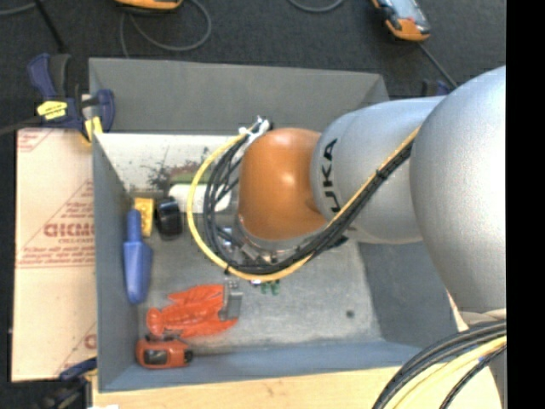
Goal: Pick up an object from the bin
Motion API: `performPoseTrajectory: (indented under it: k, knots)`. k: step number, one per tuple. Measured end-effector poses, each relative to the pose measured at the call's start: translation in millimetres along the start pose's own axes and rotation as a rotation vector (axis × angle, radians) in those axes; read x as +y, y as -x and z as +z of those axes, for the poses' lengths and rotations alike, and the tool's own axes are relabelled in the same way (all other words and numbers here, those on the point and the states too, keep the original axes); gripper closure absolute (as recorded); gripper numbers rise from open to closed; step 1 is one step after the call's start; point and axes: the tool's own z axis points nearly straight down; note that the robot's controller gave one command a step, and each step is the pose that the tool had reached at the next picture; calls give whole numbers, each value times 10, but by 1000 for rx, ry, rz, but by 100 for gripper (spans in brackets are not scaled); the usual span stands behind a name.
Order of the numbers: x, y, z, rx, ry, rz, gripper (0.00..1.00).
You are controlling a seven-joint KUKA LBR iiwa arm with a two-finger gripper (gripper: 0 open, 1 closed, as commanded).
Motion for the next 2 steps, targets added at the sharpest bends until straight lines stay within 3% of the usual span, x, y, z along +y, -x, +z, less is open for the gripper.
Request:
performPoseTrajectory:
  k: [1, 2]
  knots:
    - [-5, 21, -45, -8, 1, 4, 0]
    - [474, -317, 31, -7, 0, 30, 0]
